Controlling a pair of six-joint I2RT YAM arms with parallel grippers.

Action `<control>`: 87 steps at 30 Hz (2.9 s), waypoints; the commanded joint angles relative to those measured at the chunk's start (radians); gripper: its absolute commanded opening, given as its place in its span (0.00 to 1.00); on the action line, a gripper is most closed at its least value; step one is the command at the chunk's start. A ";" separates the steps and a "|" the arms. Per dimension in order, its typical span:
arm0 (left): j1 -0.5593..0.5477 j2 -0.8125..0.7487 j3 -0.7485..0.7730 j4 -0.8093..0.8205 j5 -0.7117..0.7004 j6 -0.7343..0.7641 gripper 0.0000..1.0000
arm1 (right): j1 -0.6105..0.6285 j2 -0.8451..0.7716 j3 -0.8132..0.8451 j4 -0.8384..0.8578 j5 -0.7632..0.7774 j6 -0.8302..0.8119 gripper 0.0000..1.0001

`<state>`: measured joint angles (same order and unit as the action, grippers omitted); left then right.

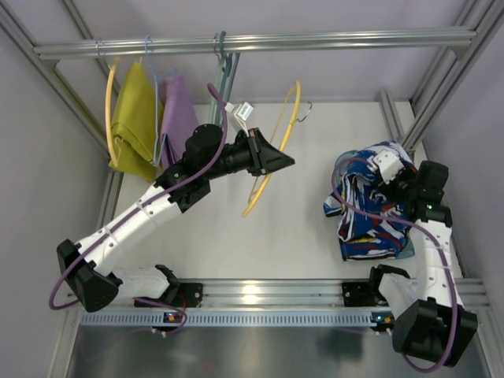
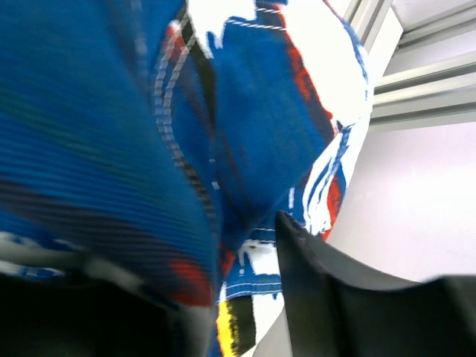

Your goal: Remove the trousers from the hanger

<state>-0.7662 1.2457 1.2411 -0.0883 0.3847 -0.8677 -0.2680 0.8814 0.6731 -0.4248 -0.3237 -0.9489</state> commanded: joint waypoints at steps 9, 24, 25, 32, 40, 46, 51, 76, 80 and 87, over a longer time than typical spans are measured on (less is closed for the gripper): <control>0.004 0.024 0.070 0.147 -0.003 -0.057 0.00 | -0.019 -0.111 0.083 -0.454 -0.126 -0.020 0.86; 0.004 0.032 0.057 0.154 -0.012 -0.039 0.00 | -0.033 -0.160 0.109 -0.235 -0.211 0.199 0.88; 0.004 0.032 0.057 0.154 -0.013 -0.037 0.00 | -0.036 -0.167 0.111 -0.235 -0.253 0.190 0.88; 0.004 0.037 0.057 0.154 -0.013 -0.022 0.00 | -0.037 -0.119 0.170 -0.419 -0.345 0.049 0.99; 0.004 0.029 0.050 0.154 -0.009 -0.004 0.00 | -0.057 -0.176 0.203 -0.469 -0.382 0.035 0.99; 0.004 0.021 0.041 0.153 -0.006 0.006 0.00 | -0.068 -0.164 0.296 -0.577 -0.449 0.004 0.99; 0.004 0.014 0.037 0.154 -0.009 0.012 0.00 | -0.068 -0.136 0.379 -0.737 -0.501 -0.051 0.99; -0.047 0.106 0.055 0.202 -0.409 -0.246 0.00 | 0.348 -0.076 0.391 0.251 -0.438 1.501 0.88; -0.061 0.142 0.083 0.202 -0.438 -0.240 0.00 | 0.561 -0.006 0.372 0.333 -0.321 1.579 0.85; -0.062 0.176 0.095 0.208 -0.417 -0.269 0.00 | 0.694 0.053 0.300 0.383 -0.301 1.627 0.77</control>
<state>-0.8227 1.4277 1.2778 0.0078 -0.0177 -1.1183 0.3840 0.9379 0.9913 -0.1368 -0.6579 0.6308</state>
